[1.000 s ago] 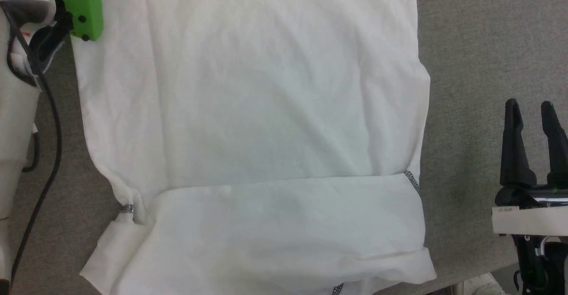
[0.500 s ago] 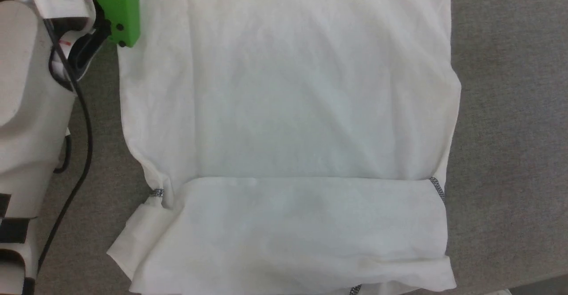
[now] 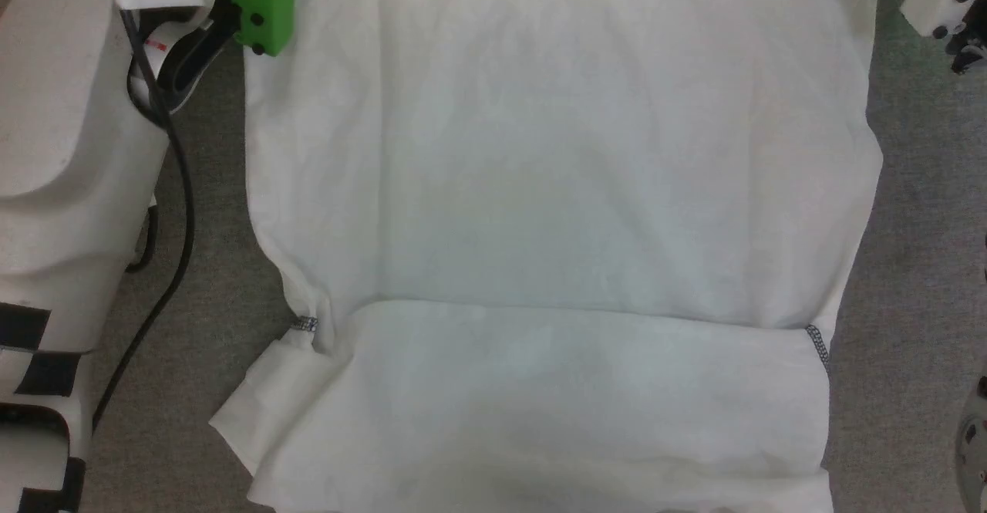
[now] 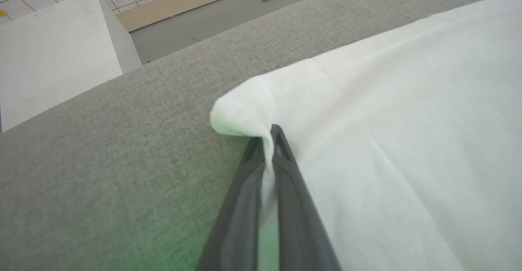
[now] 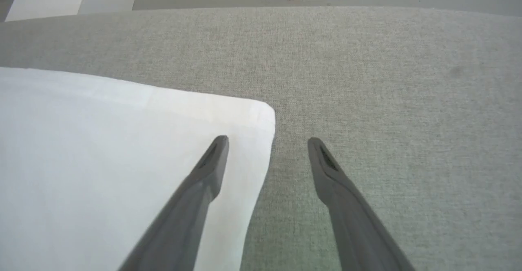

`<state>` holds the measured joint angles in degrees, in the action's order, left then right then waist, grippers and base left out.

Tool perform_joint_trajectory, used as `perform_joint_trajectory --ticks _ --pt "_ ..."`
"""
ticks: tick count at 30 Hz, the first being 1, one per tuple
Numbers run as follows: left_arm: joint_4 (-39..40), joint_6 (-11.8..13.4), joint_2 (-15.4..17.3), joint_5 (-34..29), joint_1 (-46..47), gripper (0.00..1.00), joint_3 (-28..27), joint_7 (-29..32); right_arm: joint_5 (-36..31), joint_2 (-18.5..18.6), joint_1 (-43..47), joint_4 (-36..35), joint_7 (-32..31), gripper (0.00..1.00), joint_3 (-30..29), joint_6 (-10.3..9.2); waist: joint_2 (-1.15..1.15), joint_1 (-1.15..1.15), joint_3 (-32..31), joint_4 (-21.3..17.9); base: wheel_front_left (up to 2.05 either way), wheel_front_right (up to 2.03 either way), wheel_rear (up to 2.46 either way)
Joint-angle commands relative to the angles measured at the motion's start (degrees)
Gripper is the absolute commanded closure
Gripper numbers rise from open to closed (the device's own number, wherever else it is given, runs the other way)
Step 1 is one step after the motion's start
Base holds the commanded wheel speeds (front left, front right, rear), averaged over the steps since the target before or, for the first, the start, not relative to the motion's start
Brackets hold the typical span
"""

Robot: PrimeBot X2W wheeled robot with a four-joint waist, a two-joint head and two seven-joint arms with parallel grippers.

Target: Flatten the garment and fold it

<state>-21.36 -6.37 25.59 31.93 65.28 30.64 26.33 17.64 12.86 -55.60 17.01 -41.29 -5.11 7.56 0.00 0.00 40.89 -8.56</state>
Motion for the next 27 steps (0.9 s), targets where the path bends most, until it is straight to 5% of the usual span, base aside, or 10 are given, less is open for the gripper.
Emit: perform_joint_trajectory --ticks 1,5,6,7,9,27 --pt "-0.48 -0.22 -0.12 0.57 0.64 1.0 0.43 0.15 -0.56 -0.23 -1.21 1.11 0.18 0.0 0.28 -0.08 0.0 0.0 0.57 0.51 0.0 0.0 0.0" --pt "-0.93 -0.31 -0.21 0.8 1.15 1.0 0.79 0.14 -1.2 -0.63 -2.73 4.65 0.67 0.0 0.57 -0.08 0.0 0.0 1.19 0.98 0.0 0.0 0.0" --pt "-1.02 -0.33 -0.21 0.85 1.23 1.0 0.84 0.09 -1.3 -0.71 -2.96 5.24 0.82 0.15 0.52 -0.08 0.0 0.0 1.28 1.04 0.0 0.0 0.0" --pt "-1.12 -0.35 -0.2 0.94 1.35 1.0 0.89 0.03 -1.36 -0.73 -3.24 5.82 0.93 0.52 0.63 -0.08 0.0 0.0 1.4 1.13 0.0 0.0 0.0" --pt "-1.28 -0.4 -0.15 1.08 1.63 1.0 0.91 -0.19 -1.29 -0.61 -3.76 6.34 1.85 1.0 0.67 -0.08 0.0 0.0 1.58 1.27 0.0 0.0 0.0" --pt "-3.29 0.04 -0.87 0.99 2.7 1.0 -1.95 -14.09 -3.19 4.1 -6.53 8.58 15.69 1.0 0.01 -0.08 0.0 0.0 -3.39 3.39 0.0 0.0 0.0"
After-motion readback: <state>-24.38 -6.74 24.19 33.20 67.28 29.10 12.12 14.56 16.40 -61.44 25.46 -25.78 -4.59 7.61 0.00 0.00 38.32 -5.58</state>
